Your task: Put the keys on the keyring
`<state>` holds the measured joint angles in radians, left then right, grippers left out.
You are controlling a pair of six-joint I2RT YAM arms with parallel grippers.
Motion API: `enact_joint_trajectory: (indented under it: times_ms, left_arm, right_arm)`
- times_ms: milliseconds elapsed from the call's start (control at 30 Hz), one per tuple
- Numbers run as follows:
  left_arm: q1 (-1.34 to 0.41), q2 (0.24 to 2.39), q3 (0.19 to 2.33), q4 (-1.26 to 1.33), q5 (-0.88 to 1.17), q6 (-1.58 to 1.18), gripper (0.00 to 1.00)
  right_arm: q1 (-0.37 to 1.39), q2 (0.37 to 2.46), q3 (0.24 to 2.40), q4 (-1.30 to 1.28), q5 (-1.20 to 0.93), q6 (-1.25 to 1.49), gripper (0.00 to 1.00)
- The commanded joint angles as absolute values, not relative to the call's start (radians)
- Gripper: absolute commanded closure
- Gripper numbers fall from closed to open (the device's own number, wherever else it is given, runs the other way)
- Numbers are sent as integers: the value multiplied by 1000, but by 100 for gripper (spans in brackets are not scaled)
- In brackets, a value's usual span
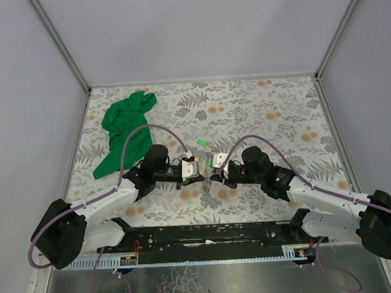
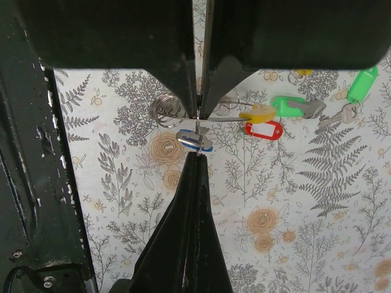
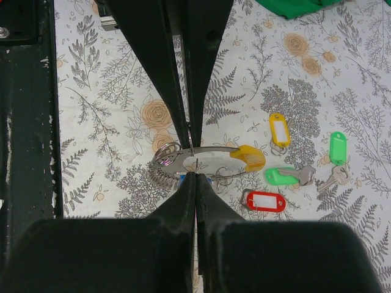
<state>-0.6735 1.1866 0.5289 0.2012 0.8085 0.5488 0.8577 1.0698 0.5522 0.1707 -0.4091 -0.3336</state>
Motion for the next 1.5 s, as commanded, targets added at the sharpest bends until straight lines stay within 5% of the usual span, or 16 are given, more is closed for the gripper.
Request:
enact_joint_trajectory:
  times_ms: [0, 1467]
  left_arm:
    - [-672, 1188, 561, 191, 835, 563, 100]
    - [-672, 1198, 568, 199, 822, 556, 100]
  right_arm:
    - [870, 1040, 576, 224, -403, -342, 100]
    - [874, 1068, 606, 184, -452, -346, 100]
